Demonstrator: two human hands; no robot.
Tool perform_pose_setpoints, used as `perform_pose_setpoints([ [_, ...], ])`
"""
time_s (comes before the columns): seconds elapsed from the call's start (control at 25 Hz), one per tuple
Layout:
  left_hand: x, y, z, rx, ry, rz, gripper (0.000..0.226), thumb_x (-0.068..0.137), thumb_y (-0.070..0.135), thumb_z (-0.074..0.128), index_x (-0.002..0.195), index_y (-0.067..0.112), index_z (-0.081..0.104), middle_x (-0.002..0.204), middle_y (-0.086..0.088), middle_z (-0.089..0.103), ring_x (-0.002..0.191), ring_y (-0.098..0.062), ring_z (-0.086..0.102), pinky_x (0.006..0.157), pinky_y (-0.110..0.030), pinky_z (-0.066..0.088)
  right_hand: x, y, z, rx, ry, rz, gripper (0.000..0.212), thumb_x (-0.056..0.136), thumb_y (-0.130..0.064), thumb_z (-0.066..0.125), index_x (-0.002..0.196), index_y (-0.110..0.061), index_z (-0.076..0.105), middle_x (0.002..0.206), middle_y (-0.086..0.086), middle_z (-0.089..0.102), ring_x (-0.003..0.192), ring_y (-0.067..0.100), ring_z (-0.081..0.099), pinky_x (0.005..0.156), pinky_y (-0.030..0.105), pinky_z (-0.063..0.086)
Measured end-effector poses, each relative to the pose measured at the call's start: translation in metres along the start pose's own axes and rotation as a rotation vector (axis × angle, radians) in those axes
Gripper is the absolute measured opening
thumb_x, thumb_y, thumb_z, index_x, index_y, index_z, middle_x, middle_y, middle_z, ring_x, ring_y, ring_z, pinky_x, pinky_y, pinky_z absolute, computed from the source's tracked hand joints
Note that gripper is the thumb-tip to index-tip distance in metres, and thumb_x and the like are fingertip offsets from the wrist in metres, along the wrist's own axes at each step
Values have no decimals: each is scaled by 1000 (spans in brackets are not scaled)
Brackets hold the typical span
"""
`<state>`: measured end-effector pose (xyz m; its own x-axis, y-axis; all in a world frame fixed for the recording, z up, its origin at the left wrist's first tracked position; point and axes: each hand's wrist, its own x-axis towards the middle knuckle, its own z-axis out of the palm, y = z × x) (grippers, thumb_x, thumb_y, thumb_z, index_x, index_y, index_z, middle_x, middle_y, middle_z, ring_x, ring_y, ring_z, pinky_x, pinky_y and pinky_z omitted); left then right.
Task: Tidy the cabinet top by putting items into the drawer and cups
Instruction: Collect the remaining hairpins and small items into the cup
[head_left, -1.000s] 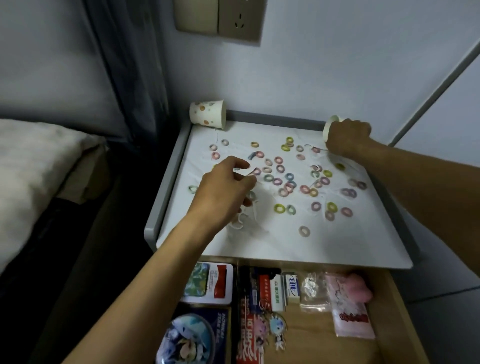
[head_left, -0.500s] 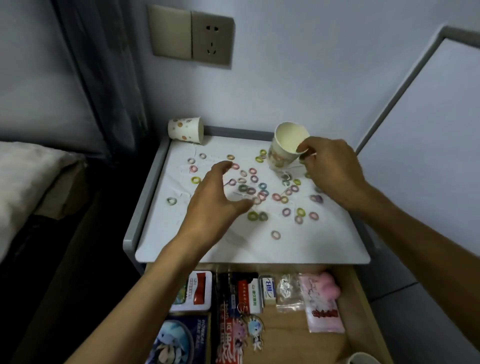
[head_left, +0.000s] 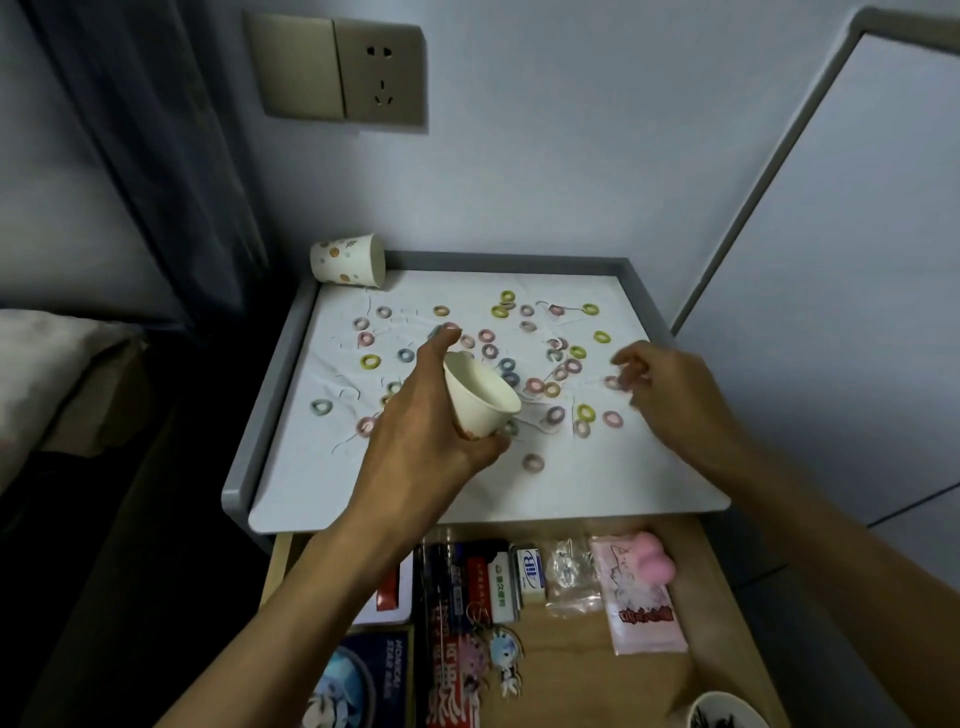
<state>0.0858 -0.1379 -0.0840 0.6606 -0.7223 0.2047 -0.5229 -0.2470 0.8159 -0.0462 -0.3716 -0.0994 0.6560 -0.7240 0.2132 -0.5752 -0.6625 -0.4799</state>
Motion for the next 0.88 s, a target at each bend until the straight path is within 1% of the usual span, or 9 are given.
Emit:
perform_pose_setpoints([
  [0.08,0,-3,4,23,-31,12,99,71,29,85,147,39,22,133,8,53,110,-11,54,83,-17,47,2,19,13,-173,-9,41,19,94,-14,62,112,-17,66,105,7,69,84,15,58,75,29,49],
  [0.16,1,-2,6,58,-59,16,100,72,30,84,147,40,19,133,10,52,103,-3,48,71,-1,37,1,22,23,-168,-28,48,22,92,-18,65,112,-12,68,107,8,68,88,17,59,75,26,43],
  [0.28,3,-2,8,66,-62,11,100,73,31,84,148,40,18,133,9,52,100,0,46,67,4,36,3,20,29,-170,-24,-7,14,93,-16,63,103,-10,70,102,8,69,87,20,62,74,27,47],
  [0.44,3,-1,8,44,-59,15,99,74,31,83,148,38,19,133,7,53,104,-5,53,75,-3,40,7,23,35,-207,-59,-22,10,92,-18,64,95,-12,71,94,7,68,79,19,62,72,31,53],
  [0.52,4,-2,7,19,-41,18,98,74,31,83,148,38,20,131,6,54,106,-14,59,84,-22,50,8,22,35,-210,-74,-20,10,92,-19,65,96,-12,71,95,7,68,79,17,62,71,29,52],
  [0.6,5,0,3,-2,-19,7,96,73,31,83,146,37,21,128,6,55,102,-18,62,86,-35,54,10,17,31,-195,-94,-47,13,90,-17,67,102,-12,69,103,5,66,82,14,59,73,26,49],
  [0.72,8,0,2,-11,-4,-6,96,73,32,83,146,36,22,125,6,55,99,-19,62,84,-33,53,23,8,25,-246,-175,-153,32,86,-18,73,116,-15,64,118,4,60,100,18,58,83,28,49],
  [0.8,8,-1,1,-11,-4,-14,96,72,32,83,146,36,22,126,6,54,101,-18,60,82,-29,50,32,2,24,-305,-251,-182,29,86,-21,72,114,-17,66,118,3,61,103,20,57,81,26,47],
  [0.88,8,-1,-1,-12,-1,-21,97,72,32,84,147,35,22,126,6,54,101,-18,60,81,-26,47,35,-3,24,-308,-294,-151,19,88,-21,70,106,-16,67,112,4,62,95,18,58,75,25,48],
])
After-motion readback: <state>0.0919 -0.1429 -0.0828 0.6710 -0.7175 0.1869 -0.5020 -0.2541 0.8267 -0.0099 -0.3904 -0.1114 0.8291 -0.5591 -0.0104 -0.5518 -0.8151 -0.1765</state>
